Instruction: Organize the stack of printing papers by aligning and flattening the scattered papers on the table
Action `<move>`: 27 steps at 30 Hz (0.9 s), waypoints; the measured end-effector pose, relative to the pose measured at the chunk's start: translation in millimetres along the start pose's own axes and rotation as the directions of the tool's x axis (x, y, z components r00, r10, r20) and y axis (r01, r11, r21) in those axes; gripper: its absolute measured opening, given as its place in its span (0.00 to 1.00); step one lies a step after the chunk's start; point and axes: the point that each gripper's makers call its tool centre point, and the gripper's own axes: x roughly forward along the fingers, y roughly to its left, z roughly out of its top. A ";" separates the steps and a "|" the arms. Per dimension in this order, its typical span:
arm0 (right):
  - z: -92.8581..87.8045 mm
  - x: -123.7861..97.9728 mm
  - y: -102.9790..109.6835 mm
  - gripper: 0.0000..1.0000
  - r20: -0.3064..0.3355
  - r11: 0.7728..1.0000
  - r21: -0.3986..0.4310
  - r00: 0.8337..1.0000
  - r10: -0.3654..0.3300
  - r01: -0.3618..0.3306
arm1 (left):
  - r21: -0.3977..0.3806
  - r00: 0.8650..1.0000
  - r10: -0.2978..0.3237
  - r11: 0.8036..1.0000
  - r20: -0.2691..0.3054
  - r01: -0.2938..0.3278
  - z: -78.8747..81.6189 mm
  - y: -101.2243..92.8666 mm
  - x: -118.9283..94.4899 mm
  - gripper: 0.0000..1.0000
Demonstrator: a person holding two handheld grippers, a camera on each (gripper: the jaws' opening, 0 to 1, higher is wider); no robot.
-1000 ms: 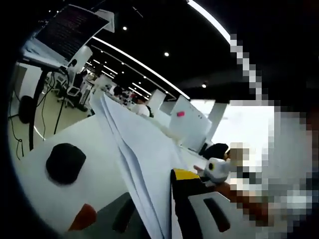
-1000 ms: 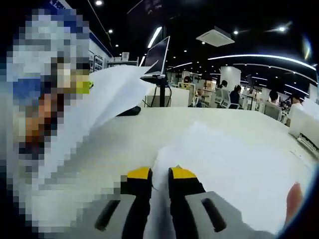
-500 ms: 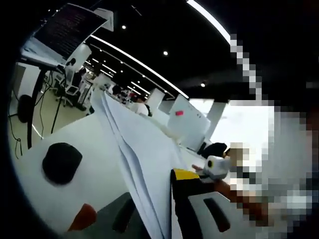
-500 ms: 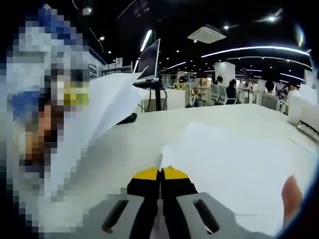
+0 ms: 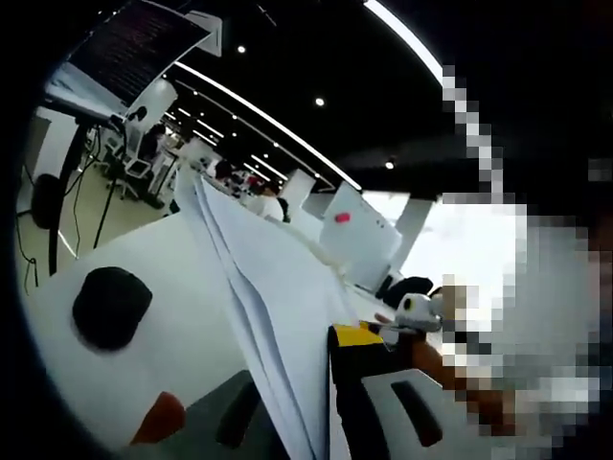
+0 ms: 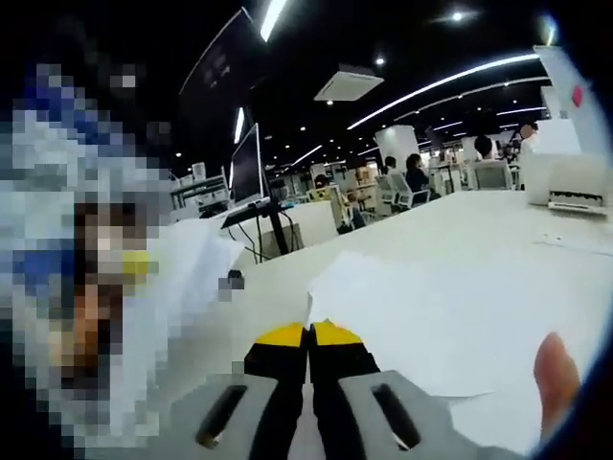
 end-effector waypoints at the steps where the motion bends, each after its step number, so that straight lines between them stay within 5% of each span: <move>1: 1.5 -1.1 -1.9 0.00 0.003 1.000 0.002 1.000 -0.004 0.004 | -0.002 1.000 -0.002 1.000 0.000 0.002 0.2 0.1 0.1 0.06; 8: 27.3 -18.6 -9.2 0.00 0.058 0.999 0.022 0.998 -0.031 0.029 | -0.036 1.000 -0.008 0.999 0.016 0.008 2.3 5.0 -1.7 0.06; 14: 48.5 -44.8 -9.1 0.00 0.079 0.992 -0.102 0.995 -0.064 0.072 | -0.034 0.999 -0.030 0.999 0.020 0.030 3.1 0.7 -0.9 0.06; 27: 106.2 -121.4 17.3 0.00 0.100 0.978 -0.177 0.990 -0.096 0.113 | -0.040 0.994 -0.112 0.993 0.018 0.113 8.8 -26.4 7.8 0.06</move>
